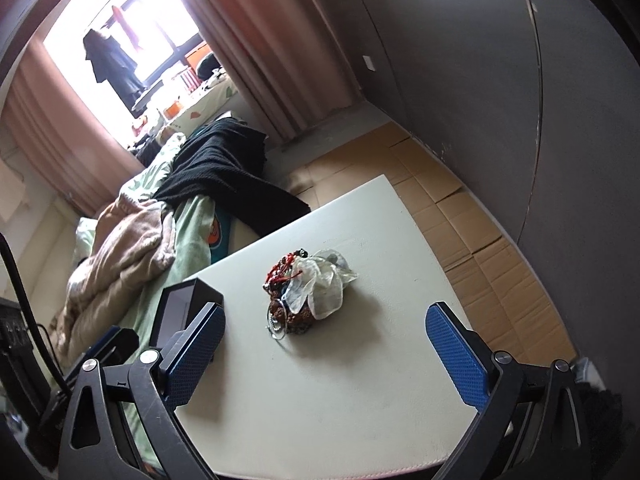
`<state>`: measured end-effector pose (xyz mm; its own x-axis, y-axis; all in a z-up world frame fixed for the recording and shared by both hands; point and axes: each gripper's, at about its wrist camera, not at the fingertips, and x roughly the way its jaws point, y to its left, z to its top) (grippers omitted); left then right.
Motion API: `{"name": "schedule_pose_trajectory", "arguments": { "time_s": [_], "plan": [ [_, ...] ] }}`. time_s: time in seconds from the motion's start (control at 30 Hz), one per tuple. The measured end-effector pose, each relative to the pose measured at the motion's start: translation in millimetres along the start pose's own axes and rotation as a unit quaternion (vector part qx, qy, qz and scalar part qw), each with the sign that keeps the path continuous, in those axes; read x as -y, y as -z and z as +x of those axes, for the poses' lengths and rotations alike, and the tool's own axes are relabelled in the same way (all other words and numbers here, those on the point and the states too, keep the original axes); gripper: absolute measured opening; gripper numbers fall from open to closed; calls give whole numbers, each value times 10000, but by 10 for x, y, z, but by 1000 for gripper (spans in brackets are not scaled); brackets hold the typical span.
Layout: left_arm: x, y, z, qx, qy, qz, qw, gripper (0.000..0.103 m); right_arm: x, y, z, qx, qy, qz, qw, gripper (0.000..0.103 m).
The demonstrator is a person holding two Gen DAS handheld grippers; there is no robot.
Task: Organize jewelry
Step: 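Grasp the clear plastic bag on the jewelry pile with the right gripper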
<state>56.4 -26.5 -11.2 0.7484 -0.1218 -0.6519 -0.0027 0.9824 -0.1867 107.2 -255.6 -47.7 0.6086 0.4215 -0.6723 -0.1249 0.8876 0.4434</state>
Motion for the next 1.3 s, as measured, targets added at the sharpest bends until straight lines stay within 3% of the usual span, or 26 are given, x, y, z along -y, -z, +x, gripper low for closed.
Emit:
{"name": "schedule_pose_trajectory", "arguments": {
  "time_s": [0.43, 0.6, 0.77, 1.03, 1.17, 1.27, 1.3],
  "plan": [
    [69, -318, 453, -444, 171, -232, 9986, 54, 200, -161, 466, -519, -460, 862, 9939, 87],
    [72, -415, 637, -591, 231, -407, 9972, 53, 240, -181, 656, -710, -576, 1069, 9901, 85],
    [12, -314, 840, -752, 314, -553, 9951, 53, 262, -159, 862, -919, -547, 1187, 9872, 85],
    [-88, -82, 1137, -1331, 554, -667, 9873, 40, 271, -95, 1260, -1242, -500, 1278, 9827, 71],
    [-123, 1, 1215, -1506, 623, -584, 9849, 40, 265, -34, 1405, -1387, -511, 1357, 9797, 54],
    [-118, 60, 1234, -1592, 637, -467, 9841, 40, 261, -1, 1462, -1439, -514, 1398, 9783, 29],
    [-104, 85, 1239, -1616, 636, -391, 9840, 40, 260, 2, 1467, -1420, -547, 1403, 9783, 13]
  ]
}}
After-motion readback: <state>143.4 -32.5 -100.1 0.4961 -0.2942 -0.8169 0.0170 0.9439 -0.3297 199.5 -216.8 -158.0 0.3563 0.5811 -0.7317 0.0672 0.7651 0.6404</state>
